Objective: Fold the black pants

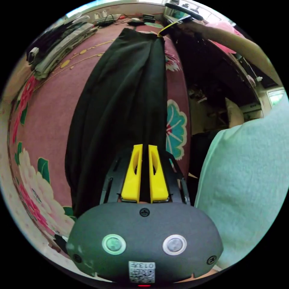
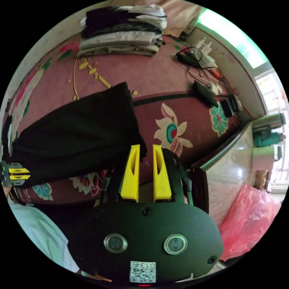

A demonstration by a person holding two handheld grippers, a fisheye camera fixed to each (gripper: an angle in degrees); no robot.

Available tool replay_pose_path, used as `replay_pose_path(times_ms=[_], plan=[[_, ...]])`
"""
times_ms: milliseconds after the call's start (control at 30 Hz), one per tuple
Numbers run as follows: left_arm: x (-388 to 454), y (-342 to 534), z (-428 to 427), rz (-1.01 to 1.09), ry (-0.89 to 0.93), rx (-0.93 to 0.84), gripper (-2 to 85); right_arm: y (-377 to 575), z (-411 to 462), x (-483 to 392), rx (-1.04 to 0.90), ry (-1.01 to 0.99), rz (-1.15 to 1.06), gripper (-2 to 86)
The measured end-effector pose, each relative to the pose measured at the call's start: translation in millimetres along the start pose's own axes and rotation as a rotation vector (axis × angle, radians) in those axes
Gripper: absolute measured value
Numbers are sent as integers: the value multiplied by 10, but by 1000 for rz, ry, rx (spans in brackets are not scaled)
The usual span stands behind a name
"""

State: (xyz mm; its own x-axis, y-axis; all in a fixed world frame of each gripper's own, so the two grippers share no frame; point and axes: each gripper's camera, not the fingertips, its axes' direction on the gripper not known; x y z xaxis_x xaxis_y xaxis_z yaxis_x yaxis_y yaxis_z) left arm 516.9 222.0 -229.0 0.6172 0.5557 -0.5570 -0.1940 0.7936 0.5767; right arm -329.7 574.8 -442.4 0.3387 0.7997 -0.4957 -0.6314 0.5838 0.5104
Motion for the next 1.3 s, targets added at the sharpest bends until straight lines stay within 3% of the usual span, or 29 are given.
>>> replay_pose_path(times_ms=[100, 167, 233, 300, 467, 667, 767, 867, 967, 1033, 1100, 1300], plan=[[-28, 332, -191, -116, -62, 80, 61, 139, -452, -166, 185, 57, 68, 71], [-58, 544, -188, -201, -115, 50, 63, 180, -625, -468, 292, -40, 15, 56], [-93, 827, -112, -313, -172, -21, 65, 51, -601, -1134, 270, -300, -190, 43], [-106, 1016, -78, -398, -195, -55, 65, -58, -514, -1793, 221, -394, -357, 40], [-49, 1384, 172, -530, -195, -184, 64, -210, -406, -3311, 254, -389, -656, 71], [206, 1593, 210, -571, -205, -121, 54, -225, -281, -4496, 301, -346, -1019, 66], [291, 1624, 222, -580, -212, -101, 55, -151, -1, -4980, 256, -150, -1218, 34], [320, 1652, 211, -602, -196, -100, 63, -319, 5, -5109, 244, -180, -1191, 13], [376, 1696, 211, -607, -212, -85, 70, -926, 58, -4910, 89, -490, -882, 9], [389, 1784, 192, -660, -202, -62, 65, -1433, 338, -4457, -36, -832, -472, 10], [396, 1880, 150, -720, -231, -67, 58, -1595, 522, -4258, -90, -986, -339, 12], [472, 2089, 29, -739, -266, -30, 64, -1378, 106, -4410, 40, -885, -515, 42]])
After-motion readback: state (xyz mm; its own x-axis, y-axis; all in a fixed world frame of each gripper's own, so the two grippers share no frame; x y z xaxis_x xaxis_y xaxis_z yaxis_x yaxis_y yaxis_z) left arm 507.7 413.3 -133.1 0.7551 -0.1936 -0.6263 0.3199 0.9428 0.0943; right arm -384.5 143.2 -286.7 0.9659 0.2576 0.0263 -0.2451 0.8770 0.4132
